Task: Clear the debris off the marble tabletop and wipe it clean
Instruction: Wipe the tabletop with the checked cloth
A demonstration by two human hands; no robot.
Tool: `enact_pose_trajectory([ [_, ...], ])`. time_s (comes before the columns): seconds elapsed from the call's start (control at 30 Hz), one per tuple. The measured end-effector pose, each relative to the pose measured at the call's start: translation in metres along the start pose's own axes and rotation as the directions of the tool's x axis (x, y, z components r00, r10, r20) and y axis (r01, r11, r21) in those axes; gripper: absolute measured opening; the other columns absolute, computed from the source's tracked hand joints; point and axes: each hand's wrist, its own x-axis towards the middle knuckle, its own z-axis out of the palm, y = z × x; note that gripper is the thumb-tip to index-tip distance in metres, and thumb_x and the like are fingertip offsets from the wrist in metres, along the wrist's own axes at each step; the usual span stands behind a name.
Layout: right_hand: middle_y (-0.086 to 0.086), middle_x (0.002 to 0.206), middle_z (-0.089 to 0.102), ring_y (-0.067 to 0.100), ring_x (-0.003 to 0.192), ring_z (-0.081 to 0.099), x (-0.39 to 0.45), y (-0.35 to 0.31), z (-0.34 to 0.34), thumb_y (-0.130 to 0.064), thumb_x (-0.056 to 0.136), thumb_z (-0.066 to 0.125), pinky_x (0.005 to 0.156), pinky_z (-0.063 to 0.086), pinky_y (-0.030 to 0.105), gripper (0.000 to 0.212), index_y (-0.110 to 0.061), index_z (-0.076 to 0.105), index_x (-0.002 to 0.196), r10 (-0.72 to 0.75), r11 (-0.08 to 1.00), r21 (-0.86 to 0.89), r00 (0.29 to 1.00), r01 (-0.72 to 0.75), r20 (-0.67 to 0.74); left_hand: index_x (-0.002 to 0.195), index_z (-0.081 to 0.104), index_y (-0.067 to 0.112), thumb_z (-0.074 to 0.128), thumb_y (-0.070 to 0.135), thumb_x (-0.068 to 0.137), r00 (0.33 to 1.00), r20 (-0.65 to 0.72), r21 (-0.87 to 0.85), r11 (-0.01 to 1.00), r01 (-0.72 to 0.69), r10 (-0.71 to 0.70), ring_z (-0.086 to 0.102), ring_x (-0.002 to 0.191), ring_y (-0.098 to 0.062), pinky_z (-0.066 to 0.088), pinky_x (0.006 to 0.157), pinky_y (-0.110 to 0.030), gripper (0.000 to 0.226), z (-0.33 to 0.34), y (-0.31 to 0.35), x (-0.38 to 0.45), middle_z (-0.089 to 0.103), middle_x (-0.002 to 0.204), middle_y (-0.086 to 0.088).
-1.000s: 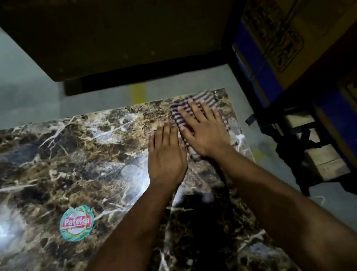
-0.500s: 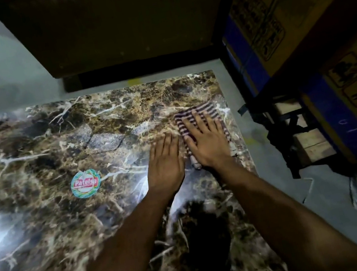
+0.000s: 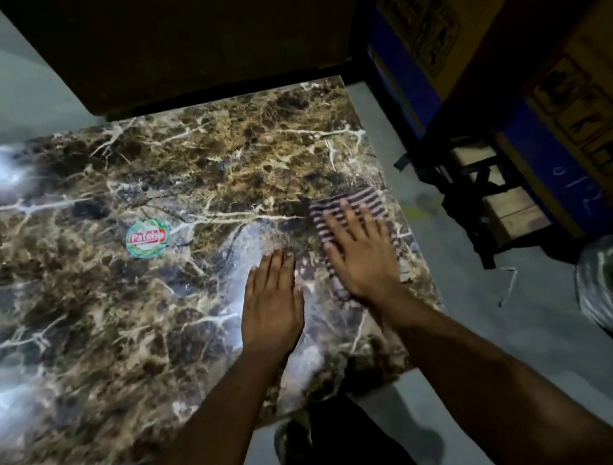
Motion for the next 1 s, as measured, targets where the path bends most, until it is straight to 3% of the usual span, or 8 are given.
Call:
enact_pose_trajectory([
  [0.07,-0.001,0.173,0.002,0.03,0.158,-0.001,-0.027,0.016,0.001,-0.059,0.103,0.016,0.127,0.003,0.053,0.064,-0.038,0.009,0.163,0.138,0.99,0.01,0.99,-0.138,-0.036,0.159,0.027,0.017,0.033,0.035,0.108,1.0,0.004,-0.018,1.0,0.002,-0.002,0.011,0.155,-0.02,0.009,0.124,-0.039,0.054,0.0,0.003,-0.017,0.018,0.168,-0.002],
  [0.13,0.002,0.173,0.0,0.031,0.158,-0.001,-0.069,0.018,0.007,-0.059,0.103,0.014,0.127,0.004,0.053,0.065,-0.037,0.005,0.163,0.182,0.983,0.021,0.983,-0.182,-0.036,0.159,0.027,0.016,0.033,0.034,0.108,1.0,0.004,-0.018,1.0,0.002,-0.002,0.013,0.154,-0.021,0.011,0.124,-0.04,0.055,0.001,0.007,-0.033,0.02,0.167,-0.003],
  [0.27,0.002,0.172,0.0,0.03,0.158,-0.002,-0.12,-0.015,0.023,-0.057,0.105,0.019,0.127,0.0,0.053,0.063,-0.036,0.007,0.163,0.039,0.999,0.014,0.999,-0.039,-0.001,0.158,0.028,0.017,0.027,0.036,0.106,1.0,0.003,0.003,1.0,-0.019,0.019,0.016,0.154,-0.022,0.012,0.125,-0.041,0.055,0.008,0.011,-0.051,0.023,0.167,-0.004],
  [0.33,0.0,0.173,0.002,0.029,0.159,-0.002,-0.112,-0.023,0.026,-0.056,0.104,0.023,0.127,0.004,0.053,0.063,-0.037,0.011,0.163,-0.071,0.997,0.029,0.997,0.07,0.017,0.157,0.03,0.016,0.025,0.038,0.104,0.999,0.006,0.011,0.999,-0.039,0.039,0.018,0.153,-0.023,0.015,0.125,-0.042,0.058,0.009,0.013,-0.051,0.026,0.166,-0.004],
  [0.4,-0.002,0.173,0.0,0.027,0.159,-0.004,-0.1,-0.015,0.023,-0.058,0.104,0.022,0.126,0.004,0.054,0.064,-0.038,0.01,0.163,-0.085,0.996,0.023,0.996,0.085,0.026,0.157,0.03,0.016,0.025,0.038,0.104,0.997,0.012,0.023,0.997,-0.076,0.076,0.018,0.153,-0.023,0.016,0.125,-0.042,0.058,0.011,0.016,-0.055,0.026,0.166,-0.005],
  [0.57,-0.001,0.172,-0.004,0.029,0.158,-0.004,-0.128,0.031,0.021,-0.062,0.103,0.015,0.124,-0.007,0.048,0.065,-0.039,0.004,0.163,0.233,0.971,0.051,0.972,-0.232,-0.035,0.158,0.028,0.017,0.029,0.038,0.104,0.993,0.023,0.01,0.993,-0.12,0.119,0.016,0.153,-0.022,0.017,0.124,-0.043,0.058,0.018,0.021,-0.073,0.021,0.167,-0.004],
  [0.7,0.003,0.172,0.007,0.035,0.157,0.01,-0.158,0.052,0.022,-0.061,0.101,0.014,0.127,0.007,0.053,0.069,-0.033,0.016,0.163,0.295,0.955,0.054,0.954,-0.292,-0.051,0.159,0.026,0.016,0.03,0.039,0.104,0.991,0.024,-0.016,0.992,-0.129,0.129,0.016,0.154,-0.022,0.018,0.125,-0.042,0.059,0.021,0.021,-0.076,0.021,0.167,-0.004],
  [1.0,0.007,0.171,0.013,0.039,0.155,0.014,-0.039,0.049,-0.002,-0.061,0.099,0.013,0.125,0.015,0.055,0.071,-0.031,0.018,0.163,0.211,0.976,0.07,0.977,-0.208,-0.032,0.158,0.027,0.018,0.032,0.04,0.104,0.996,0.016,-0.017,0.996,-0.086,0.086,0.015,0.154,-0.022,0.014,0.124,-0.041,0.059,0.006,0.008,0.009,0.021,0.167,-0.003],
])
